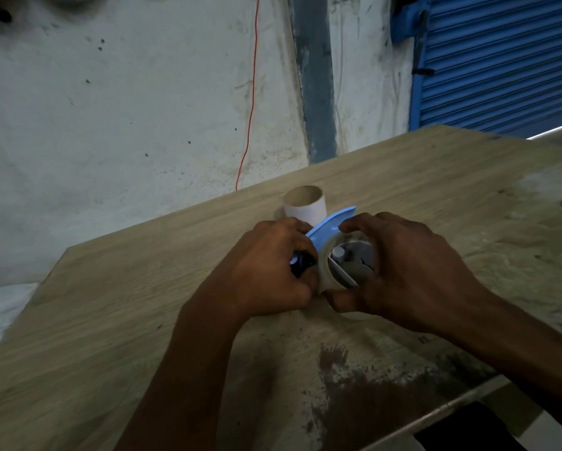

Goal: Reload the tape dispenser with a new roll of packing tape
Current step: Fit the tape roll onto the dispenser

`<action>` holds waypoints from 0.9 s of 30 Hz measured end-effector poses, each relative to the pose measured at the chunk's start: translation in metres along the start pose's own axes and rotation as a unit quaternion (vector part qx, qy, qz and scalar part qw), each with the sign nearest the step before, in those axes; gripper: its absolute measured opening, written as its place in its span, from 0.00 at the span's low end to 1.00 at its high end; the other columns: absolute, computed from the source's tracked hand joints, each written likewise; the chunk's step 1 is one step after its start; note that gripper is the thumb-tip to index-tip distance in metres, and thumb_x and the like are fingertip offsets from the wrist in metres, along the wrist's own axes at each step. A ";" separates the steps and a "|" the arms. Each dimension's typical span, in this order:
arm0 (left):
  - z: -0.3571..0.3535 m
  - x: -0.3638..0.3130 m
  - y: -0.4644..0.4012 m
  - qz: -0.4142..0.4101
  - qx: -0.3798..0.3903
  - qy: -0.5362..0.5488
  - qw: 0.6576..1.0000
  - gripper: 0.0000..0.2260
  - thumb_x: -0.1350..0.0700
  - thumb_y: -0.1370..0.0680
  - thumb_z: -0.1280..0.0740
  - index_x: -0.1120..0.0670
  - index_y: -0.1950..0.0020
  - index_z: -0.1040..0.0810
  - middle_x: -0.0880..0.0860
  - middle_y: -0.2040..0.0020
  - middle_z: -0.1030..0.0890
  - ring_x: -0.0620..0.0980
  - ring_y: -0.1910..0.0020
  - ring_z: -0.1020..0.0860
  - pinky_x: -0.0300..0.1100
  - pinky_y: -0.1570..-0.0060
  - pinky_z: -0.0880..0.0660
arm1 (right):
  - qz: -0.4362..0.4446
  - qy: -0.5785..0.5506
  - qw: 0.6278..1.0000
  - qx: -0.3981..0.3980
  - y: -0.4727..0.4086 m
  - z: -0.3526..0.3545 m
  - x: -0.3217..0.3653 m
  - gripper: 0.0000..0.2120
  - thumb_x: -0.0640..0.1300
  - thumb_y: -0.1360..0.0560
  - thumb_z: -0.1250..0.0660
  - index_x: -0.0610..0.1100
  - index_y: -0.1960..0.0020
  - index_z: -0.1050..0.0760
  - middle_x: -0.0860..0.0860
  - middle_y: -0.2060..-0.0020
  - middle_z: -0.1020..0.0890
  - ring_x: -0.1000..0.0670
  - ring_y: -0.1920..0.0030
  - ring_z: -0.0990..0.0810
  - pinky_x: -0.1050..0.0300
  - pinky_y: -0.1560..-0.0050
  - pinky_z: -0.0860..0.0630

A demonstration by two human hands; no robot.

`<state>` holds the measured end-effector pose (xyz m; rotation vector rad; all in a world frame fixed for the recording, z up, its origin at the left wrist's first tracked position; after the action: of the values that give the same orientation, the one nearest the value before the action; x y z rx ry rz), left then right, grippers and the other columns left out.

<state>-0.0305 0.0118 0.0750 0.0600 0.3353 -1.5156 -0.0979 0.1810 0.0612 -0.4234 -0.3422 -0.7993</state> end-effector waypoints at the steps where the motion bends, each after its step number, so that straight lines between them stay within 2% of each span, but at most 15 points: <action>1: 0.001 0.001 0.000 0.006 0.020 0.007 1.000 0.13 0.56 0.28 0.25 0.47 0.45 0.13 0.45 0.37 0.19 0.45 0.42 0.21 0.46 0.42 0.20 | -0.002 -0.004 1.000 0.005 -0.001 0.001 -0.001 0.48 0.68 0.48 0.19 0.59 0.31 0.29 0.57 0.40 0.21 0.51 0.45 0.20 0.55 0.49 0.23; 3: 0.003 0.005 0.002 0.030 0.047 0.005 0.998 0.14 0.57 0.28 0.24 0.45 0.44 0.14 0.45 0.39 0.19 0.45 0.42 0.21 0.47 0.41 0.20 | -0.008 -0.011 1.000 0.021 -0.002 0.001 -0.001 0.47 0.68 0.48 0.19 0.59 0.31 0.29 0.58 0.40 0.20 0.51 0.45 0.20 0.53 0.47 0.22; 6: 0.003 0.006 0.001 0.047 0.044 -0.018 0.998 0.13 0.55 0.26 0.23 0.45 0.43 0.14 0.45 0.38 0.21 0.47 0.41 0.23 0.48 0.41 0.21 | -0.006 0.000 1.000 0.030 -0.002 0.000 0.001 0.47 0.70 0.47 0.20 0.59 0.31 0.29 0.57 0.41 0.19 0.52 0.46 0.20 0.53 0.47 0.21; 10: 0.000 0.003 -0.003 0.028 0.019 -0.074 0.997 0.13 0.54 0.26 0.23 0.47 0.41 0.14 0.48 0.39 0.26 0.48 0.41 0.26 0.47 0.43 0.23 | -0.015 0.054 0.998 0.021 -0.002 -0.002 0.006 0.47 0.73 0.47 0.22 0.58 0.32 0.30 0.56 0.43 0.21 0.53 0.52 0.25 0.56 0.54 0.27; 12: -0.003 0.002 -0.005 0.022 0.012 -0.086 0.996 0.13 0.54 0.25 0.24 0.48 0.41 0.15 0.49 0.37 0.28 0.49 0.39 0.28 0.46 0.43 0.25 | -0.024 0.087 0.996 0.019 -0.001 -0.004 0.009 0.46 0.75 0.46 0.24 0.57 0.34 0.31 0.55 0.44 0.22 0.52 0.54 0.29 0.56 0.57 0.31; 14: -0.005 0.001 -0.005 0.018 0.007 -0.092 0.996 0.12 0.56 0.24 0.26 0.49 0.41 0.15 0.49 0.34 0.31 0.49 0.37 0.30 0.45 0.43 0.26 | -0.033 0.110 0.993 0.021 -0.003 -0.004 0.010 0.47 0.78 0.47 0.27 0.55 0.35 0.32 0.53 0.45 0.22 0.51 0.55 0.28 0.56 0.58 0.30; 16: -0.004 -0.001 -0.005 0.014 0.001 -0.084 0.996 0.12 0.58 0.24 0.26 0.49 0.41 0.15 0.49 0.32 0.33 0.48 0.36 0.30 0.42 0.44 0.26 | -0.043 0.117 0.991 0.054 -0.005 0.000 0.010 0.52 0.82 0.48 0.30 0.54 0.34 0.35 0.50 0.43 0.23 0.48 0.51 0.24 0.54 0.56 0.26; 18: -0.003 -0.004 -0.003 0.014 0.000 -0.066 0.998 0.12 0.60 0.23 0.27 0.49 0.42 0.14 0.48 0.30 0.34 0.47 0.37 0.27 0.42 0.43 0.26 | -0.048 0.102 0.987 0.117 -0.007 0.010 0.007 0.59 0.85 0.51 0.35 0.55 0.29 0.38 0.47 0.36 0.27 0.45 0.42 0.23 0.48 0.47 0.21; 19: -0.001 -0.005 -0.002 0.013 0.000 -0.060 0.998 0.12 0.60 0.23 0.28 0.49 0.43 0.14 0.48 0.30 0.34 0.47 0.38 0.26 0.43 0.43 0.26 | -0.044 0.086 0.987 0.131 -0.009 0.017 0.007 0.61 0.85 0.52 0.38 0.57 0.26 0.40 0.46 0.31 0.31 0.43 0.37 0.25 0.46 0.42 0.22; 21: 0.002 -0.006 -0.002 0.007 -0.009 -0.059 0.998 0.11 0.60 0.24 0.27 0.48 0.44 0.14 0.48 0.30 0.35 0.47 0.39 0.25 0.44 0.44 0.25 | -0.024 0.053 0.994 0.090 -0.019 0.032 0.004 0.58 0.83 0.49 0.41 0.59 0.24 0.41 0.45 0.26 0.38 0.39 0.29 0.34 0.41 0.34 0.27; 22: 0.001 -0.006 -0.002 0.005 -0.015 -0.059 0.998 0.12 0.59 0.24 0.26 0.47 0.43 0.14 0.48 0.29 0.36 0.47 0.38 0.25 0.44 0.44 0.25 | -0.014 0.042 0.996 0.073 -0.023 0.035 0.002 0.55 0.82 0.47 0.40 0.60 0.24 0.39 0.46 0.26 0.41 0.39 0.27 0.38 0.40 0.33 0.29; 24: -0.001 -0.009 -0.003 -0.005 -0.025 -0.056 0.998 0.12 0.57 0.25 0.24 0.45 0.44 0.13 0.47 0.30 0.37 0.46 0.35 0.27 0.45 0.41 0.23 | 0.012 0.039 0.991 0.125 -0.031 0.032 -0.003 0.53 0.80 0.46 0.35 0.63 0.25 0.40 0.49 0.25 0.43 0.39 0.25 0.40 0.39 0.31 0.30; 26: -0.002 -0.010 -0.002 -0.019 -0.034 -0.049 0.998 0.12 0.57 0.26 0.23 0.44 0.45 0.13 0.47 0.30 0.38 0.47 0.34 0.28 0.47 0.41 0.23 | 0.036 0.041 0.974 0.220 -0.032 0.019 -0.010 0.62 0.80 0.51 0.29 0.66 0.22 0.47 0.52 0.23 0.45 0.38 0.23 0.41 0.37 0.28 0.31; 27: -0.002 -0.011 -0.003 -0.025 -0.037 -0.046 0.998 0.12 0.57 0.26 0.23 0.45 0.45 0.12 0.47 0.30 0.38 0.47 0.34 0.28 0.46 0.41 0.23 | 0.039 0.042 0.969 0.239 -0.032 0.015 -0.015 0.65 0.80 0.54 0.28 0.66 0.22 0.50 0.53 0.22 0.48 0.38 0.22 0.43 0.37 0.27 0.33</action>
<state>-0.0341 0.0226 0.0765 -0.0779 0.3202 -1.5495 -0.1334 0.1775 0.0751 0.0487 -0.4217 -0.6286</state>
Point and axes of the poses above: each hand's wrist, its own y-axis away from the middle knuckle, its own z-axis out of the back of the hand, x = y × z, the point moved 2 cm from there along -y, towards the middle knuckle
